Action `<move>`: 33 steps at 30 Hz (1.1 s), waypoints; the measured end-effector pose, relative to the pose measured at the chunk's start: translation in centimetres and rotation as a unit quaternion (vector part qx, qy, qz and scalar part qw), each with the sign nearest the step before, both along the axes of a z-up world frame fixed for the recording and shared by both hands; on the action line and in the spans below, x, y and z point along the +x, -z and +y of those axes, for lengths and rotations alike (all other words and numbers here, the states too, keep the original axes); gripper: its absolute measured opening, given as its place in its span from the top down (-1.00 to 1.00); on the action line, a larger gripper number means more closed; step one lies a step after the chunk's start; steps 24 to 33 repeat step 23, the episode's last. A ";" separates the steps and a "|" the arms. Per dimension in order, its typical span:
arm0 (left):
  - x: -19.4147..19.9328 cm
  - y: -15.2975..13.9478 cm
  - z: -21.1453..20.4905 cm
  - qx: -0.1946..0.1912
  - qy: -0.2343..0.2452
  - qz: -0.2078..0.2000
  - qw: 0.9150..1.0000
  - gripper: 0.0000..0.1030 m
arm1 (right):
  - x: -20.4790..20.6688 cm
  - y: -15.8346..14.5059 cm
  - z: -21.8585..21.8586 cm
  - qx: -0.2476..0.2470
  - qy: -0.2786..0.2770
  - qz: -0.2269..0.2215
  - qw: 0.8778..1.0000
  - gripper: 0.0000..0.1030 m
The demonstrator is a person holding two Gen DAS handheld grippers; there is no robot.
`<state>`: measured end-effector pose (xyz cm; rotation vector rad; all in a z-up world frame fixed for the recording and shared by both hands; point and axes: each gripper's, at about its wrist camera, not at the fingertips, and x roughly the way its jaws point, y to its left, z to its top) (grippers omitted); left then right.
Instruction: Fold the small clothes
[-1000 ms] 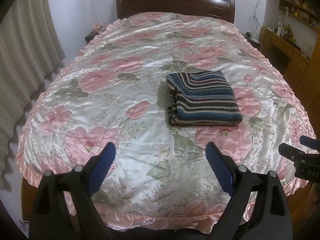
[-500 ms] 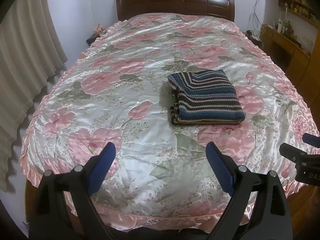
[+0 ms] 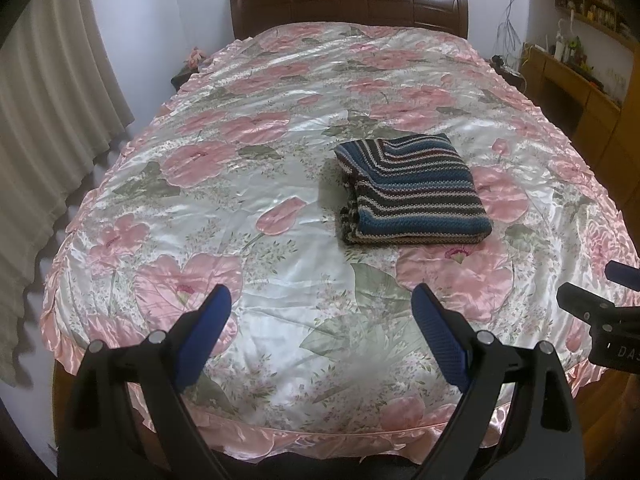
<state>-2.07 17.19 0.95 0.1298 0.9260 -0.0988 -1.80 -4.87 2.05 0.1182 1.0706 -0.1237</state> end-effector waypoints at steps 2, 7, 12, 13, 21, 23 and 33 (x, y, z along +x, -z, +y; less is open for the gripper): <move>0.1 0.1 0.2 0.000 0.000 0.001 1.000 -0.77 | 0.0 0.0 0.2 -0.002 0.000 0.000 1.000 -0.93; 0.3 0.4 0.5 0.002 -0.001 0.004 1.000 -0.77 | 0.0 0.1 0.2 -0.012 -0.006 -0.005 1.000 -0.93; 0.4 0.5 0.5 0.003 0.000 0.005 1.000 -0.77 | 0.2 0.2 -0.2 -0.012 -0.009 -0.004 1.000 -0.93; 0.4 0.5 0.5 0.002 0.000 0.005 1.000 -0.77 | 0.2 0.2 -0.3 -0.011 -0.008 -0.002 1.000 -0.93; 0.4 0.5 0.6 0.002 0.001 0.005 1.000 -0.77 | 0.2 0.4 -1.0 -0.001 0.001 0.005 1.000 -0.93; 0.4 0.4 0.6 0.002 0.000 0.005 1.000 -0.77 | 0.2 0.3 -1.1 0.000 0.001 0.006 1.000 -0.93; 0.4 0.4 0.6 0.002 0.000 0.005 1.000 -0.77 | 0.2 0.3 -1.1 0.000 0.001 0.006 1.000 -0.93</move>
